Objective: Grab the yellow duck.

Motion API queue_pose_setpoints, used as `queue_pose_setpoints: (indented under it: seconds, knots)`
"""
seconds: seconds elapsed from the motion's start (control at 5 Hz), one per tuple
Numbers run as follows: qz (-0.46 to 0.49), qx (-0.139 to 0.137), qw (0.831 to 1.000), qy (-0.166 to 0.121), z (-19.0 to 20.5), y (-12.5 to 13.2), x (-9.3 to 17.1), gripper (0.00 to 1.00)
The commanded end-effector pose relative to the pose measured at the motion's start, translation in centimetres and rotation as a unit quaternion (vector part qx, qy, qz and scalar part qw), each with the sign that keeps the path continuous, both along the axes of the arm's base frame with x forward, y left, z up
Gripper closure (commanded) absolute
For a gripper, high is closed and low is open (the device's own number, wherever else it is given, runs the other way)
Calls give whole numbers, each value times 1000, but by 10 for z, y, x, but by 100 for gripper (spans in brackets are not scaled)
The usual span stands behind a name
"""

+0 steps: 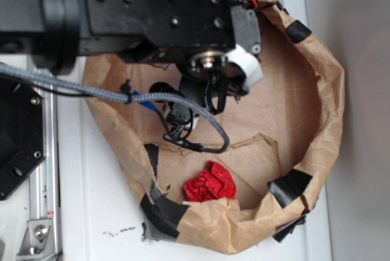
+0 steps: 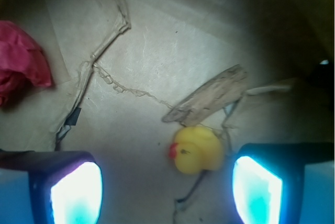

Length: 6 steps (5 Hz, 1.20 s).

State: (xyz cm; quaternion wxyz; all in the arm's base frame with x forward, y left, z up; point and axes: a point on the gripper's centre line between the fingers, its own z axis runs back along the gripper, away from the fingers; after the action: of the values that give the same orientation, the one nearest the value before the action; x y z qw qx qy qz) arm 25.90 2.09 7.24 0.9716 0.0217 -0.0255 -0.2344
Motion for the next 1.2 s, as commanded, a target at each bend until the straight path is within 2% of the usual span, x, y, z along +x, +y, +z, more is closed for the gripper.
queue_pose_setpoints:
  seconds: [0.0, 0.4, 0.8, 1.0]
  knots:
    - [-37, -10, 999, -8, -5, -9, 0, 0]
    - [-43, -15, 999, -7, -14, -10, 1, 0]
    - [-41, -8, 999, 8, -24, -7, 0, 0]
    - [-30, -15, 999, 29, -32, 5, 0, 0]
